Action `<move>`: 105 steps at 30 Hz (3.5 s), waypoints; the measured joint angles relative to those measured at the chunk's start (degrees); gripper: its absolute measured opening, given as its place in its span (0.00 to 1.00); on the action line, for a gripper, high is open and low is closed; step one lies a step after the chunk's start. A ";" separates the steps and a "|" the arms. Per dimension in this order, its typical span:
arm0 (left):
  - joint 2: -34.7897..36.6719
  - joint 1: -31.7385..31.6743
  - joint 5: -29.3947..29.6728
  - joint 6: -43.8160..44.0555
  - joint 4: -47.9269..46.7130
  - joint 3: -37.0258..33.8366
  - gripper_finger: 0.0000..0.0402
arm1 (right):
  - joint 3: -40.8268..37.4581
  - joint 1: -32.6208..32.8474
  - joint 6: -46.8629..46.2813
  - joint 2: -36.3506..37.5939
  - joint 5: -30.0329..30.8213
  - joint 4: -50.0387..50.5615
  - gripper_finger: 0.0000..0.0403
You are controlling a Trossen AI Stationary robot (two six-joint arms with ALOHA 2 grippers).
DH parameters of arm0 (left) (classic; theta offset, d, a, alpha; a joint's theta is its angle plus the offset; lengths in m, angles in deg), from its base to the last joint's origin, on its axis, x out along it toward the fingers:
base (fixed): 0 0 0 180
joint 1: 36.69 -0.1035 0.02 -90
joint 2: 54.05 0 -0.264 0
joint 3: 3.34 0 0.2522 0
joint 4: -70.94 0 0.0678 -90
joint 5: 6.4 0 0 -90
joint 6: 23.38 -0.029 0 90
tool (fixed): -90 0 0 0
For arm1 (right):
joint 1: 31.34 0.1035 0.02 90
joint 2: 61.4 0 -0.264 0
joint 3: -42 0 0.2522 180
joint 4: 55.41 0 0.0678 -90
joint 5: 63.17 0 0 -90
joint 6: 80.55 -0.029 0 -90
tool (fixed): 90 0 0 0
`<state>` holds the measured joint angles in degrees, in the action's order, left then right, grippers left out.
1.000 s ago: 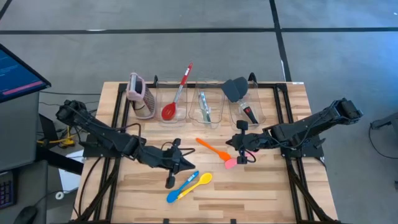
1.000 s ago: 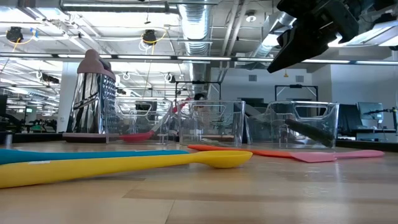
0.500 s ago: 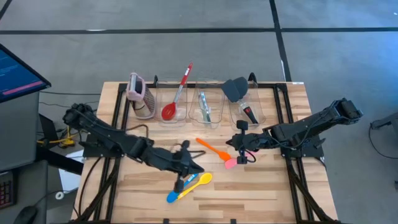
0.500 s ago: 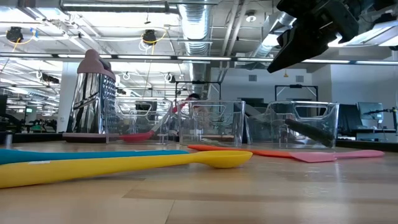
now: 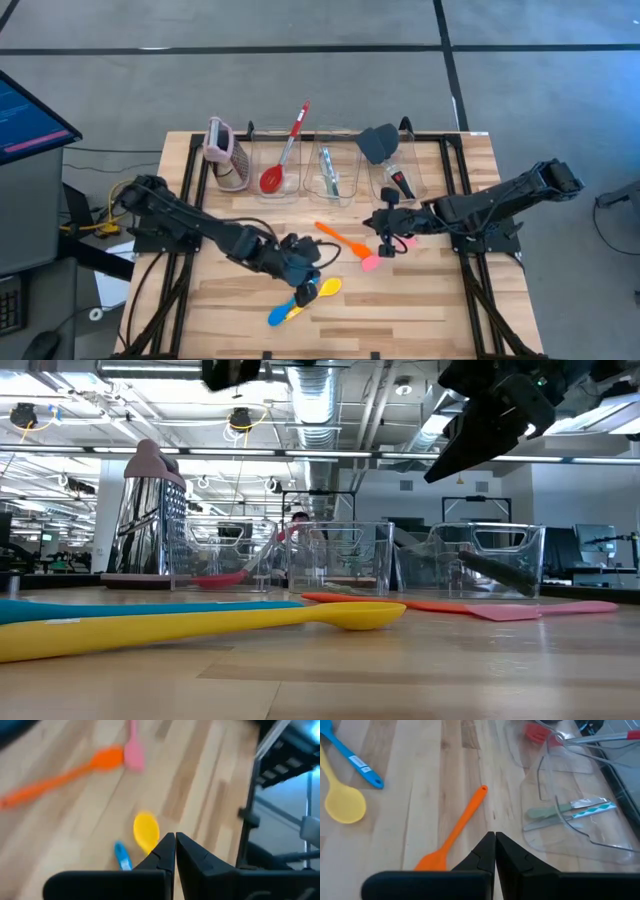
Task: Pick & Place Kitchen Items
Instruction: Put the blue serving spoon into the left transparent bin
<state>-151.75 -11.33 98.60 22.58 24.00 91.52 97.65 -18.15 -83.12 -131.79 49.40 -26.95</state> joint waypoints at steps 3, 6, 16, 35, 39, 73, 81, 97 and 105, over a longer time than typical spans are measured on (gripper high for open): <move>-3.00 0.07 -4.34 3.42 -0.69 -0.11 0.00 | 0.00 -0.78 -0.01 0.00 0.00 0.01 0.01; -5.69 0.07 -7.41 4.05 -1.64 -0.20 0.00 | 0.00 -1.52 -0.01 0.00 0.00 0.00 0.01; -10.17 -1.91 -9.47 3.90 -8.51 -0.31 0.00 | 0.00 -2.12 -0.01 0.00 0.00 0.17 0.01; -9.54 -2.64 -14.22 13.12 -4.60 -12.11 0.23 | 0.00 -2.07 -0.33 -0.15 -0.20 1.35 0.01; -9.54 -3.02 -15.54 13.46 0.99 -12.15 0.31 | 0.00 -2.07 -0.46 -0.15 -0.20 1.35 0.01; -15.83 -2.99 -19.91 17.33 10.04 -11.93 0.34 | -0.07 -2.12 -0.44 -0.17 -0.07 1.54 0.01; -15.72 -2.97 -19.84 16.02 10.09 -12.00 0.34 | -0.07 -2.12 -0.44 -0.17 -0.04 1.53 0.01; -15.65 -4.45 -18.74 10.16 11.21 -15.34 0.07 | -0.07 -2.10 -0.44 -0.17 -0.04 1.53 0.01; -14.17 -4.46 -18.24 5.42 11.43 -15.96 0.03 | -0.07 -2.07 -0.44 -0.17 -0.04 1.51 0.01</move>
<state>-165.92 -15.79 80.36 28.00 35.43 75.56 97.58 -20.23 -83.55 -131.97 49.35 -25.44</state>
